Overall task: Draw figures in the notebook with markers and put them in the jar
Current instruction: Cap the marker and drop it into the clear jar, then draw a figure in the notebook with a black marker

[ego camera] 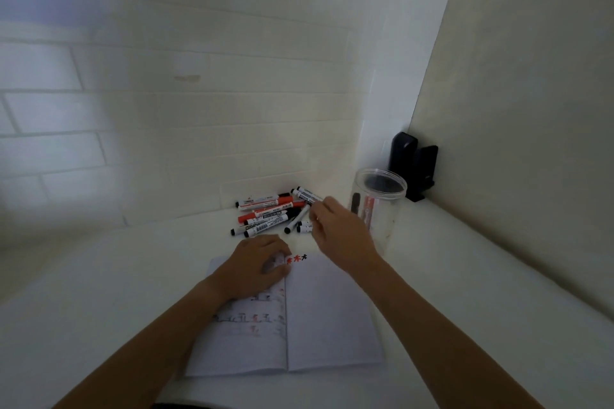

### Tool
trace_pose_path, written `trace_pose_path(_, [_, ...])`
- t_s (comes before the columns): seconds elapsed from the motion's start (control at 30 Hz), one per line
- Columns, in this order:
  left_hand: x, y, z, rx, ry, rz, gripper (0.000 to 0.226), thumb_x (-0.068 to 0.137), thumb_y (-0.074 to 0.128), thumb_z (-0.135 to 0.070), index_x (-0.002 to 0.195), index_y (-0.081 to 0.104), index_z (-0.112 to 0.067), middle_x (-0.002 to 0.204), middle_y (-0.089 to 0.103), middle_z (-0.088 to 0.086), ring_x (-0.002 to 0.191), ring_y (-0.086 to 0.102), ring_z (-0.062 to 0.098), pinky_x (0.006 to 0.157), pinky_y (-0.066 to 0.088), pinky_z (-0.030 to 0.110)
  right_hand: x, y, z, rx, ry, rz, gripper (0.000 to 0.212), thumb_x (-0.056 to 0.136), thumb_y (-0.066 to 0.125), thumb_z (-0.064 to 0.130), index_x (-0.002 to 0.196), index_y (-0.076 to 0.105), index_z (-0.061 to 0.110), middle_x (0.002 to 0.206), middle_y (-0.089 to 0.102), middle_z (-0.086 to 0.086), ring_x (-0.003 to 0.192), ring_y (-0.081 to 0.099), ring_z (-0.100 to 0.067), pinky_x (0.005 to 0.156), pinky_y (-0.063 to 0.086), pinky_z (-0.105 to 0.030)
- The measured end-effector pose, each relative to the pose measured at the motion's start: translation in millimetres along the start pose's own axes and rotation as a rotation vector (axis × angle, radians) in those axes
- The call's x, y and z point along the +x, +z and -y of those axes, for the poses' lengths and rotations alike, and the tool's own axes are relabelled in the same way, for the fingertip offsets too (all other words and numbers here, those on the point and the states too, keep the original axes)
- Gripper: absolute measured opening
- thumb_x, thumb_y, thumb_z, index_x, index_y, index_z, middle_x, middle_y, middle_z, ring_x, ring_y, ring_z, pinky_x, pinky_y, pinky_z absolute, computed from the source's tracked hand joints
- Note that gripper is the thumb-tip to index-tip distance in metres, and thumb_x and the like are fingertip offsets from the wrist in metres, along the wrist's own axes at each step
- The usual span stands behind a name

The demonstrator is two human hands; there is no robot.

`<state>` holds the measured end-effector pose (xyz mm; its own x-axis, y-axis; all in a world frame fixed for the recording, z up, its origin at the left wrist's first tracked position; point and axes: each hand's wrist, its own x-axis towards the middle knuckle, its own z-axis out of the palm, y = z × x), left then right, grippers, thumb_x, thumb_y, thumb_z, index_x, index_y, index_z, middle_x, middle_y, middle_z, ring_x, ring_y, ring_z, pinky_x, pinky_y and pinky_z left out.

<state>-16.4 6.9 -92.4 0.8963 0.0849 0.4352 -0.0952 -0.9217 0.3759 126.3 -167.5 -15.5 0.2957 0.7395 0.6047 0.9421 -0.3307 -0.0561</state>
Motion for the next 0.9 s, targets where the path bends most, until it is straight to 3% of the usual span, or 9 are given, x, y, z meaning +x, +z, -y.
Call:
trace_pose_path(0.13, [2,-1,0,-0.019,-0.003,0.014,0.035,0.094,0.057,-0.052,0.118,0.064,-0.028,0.118,0.061,-0.013,0.108,0.056,0.003,0.096,0.048,0.031,-12,46,-10,0.099,0.201,0.261,0.031,0.102,0.053,0.017,0.133,0.059,0.019,0.134,0.057,0.001,0.113,0.061,-0.017,0.093,0.054,-0.031])
trace_pose_path(0.23, [2,-2,3,-0.047,-0.030,0.032,0.037,0.092,0.058,-0.055,0.118,0.064,-0.029,0.122,0.061,-0.014,0.112,0.056,0.001,0.099,0.047,0.029,-14,64,-13,0.106,0.263,0.261,0.037,0.102,0.052,0.015,0.139,0.056,0.020,0.140,0.056,0.001,0.127,0.054,-0.016,0.102,0.050,-0.032])
trace_pose_path(0.33, [3,-3,4,-0.083,-0.065,0.054,0.042,0.090,0.056,-0.059,0.118,0.065,-0.030,0.126,0.060,-0.013,0.117,0.053,0.001,0.102,0.045,0.028,-16,75,-12,0.096,0.306,0.242,0.042,0.103,0.051,0.013,0.144,0.052,0.019,0.143,0.052,0.000,0.133,0.048,-0.016,0.100,0.050,-0.031])
trace_pose_path(0.47, [10,-6,7,-0.101,-0.096,0.151,0.048,0.085,0.054,-0.065,0.118,0.063,-0.032,0.125,0.056,-0.016,0.117,0.051,0.000,0.103,0.043,0.029,-22,86,-13,0.066,0.268,0.169,0.051,0.097,0.057,0.010,0.147,0.048,0.015,0.150,0.045,-0.002,0.129,0.052,-0.018,0.087,0.056,-0.028])
trace_pose_path(0.6, [27,-12,10,-0.013,-0.098,0.204,0.047,0.082,0.046,-0.073,0.109,0.065,-0.038,0.115,0.056,-0.018,0.109,0.051,-0.001,0.097,0.046,0.032,-24,93,-16,0.054,0.209,0.105,0.044,0.090,0.063,0.006,0.134,0.060,0.012,0.132,0.058,-0.005,0.116,0.059,-0.022,0.081,0.060,-0.034])
trace_pose_path(0.73, [26,0,15,-0.035,-0.072,0.077,0.033,0.087,0.052,-0.061,0.100,0.069,-0.036,0.105,0.058,-0.019,0.102,0.053,0.002,0.090,0.049,0.036,-24,95,-18,0.058,0.217,0.081,0.037,0.092,0.064,0.008,0.129,0.062,0.011,0.120,0.053,-0.005,0.091,0.061,-0.019,0.069,0.059,-0.032])
trace_pose_path(0.9, [18,4,15,-0.057,-0.084,0.006,0.027,0.091,0.051,-0.048,0.106,0.067,-0.032,0.107,0.058,-0.018,0.100,0.054,0.001,0.088,0.050,0.029,-21,87,-16,0.069,0.095,0.031,0.012,0.092,0.069,0.013,0.104,0.066,0.011,0.112,0.057,-0.005,0.082,0.062,-0.017,0.060,0.056,-0.026])
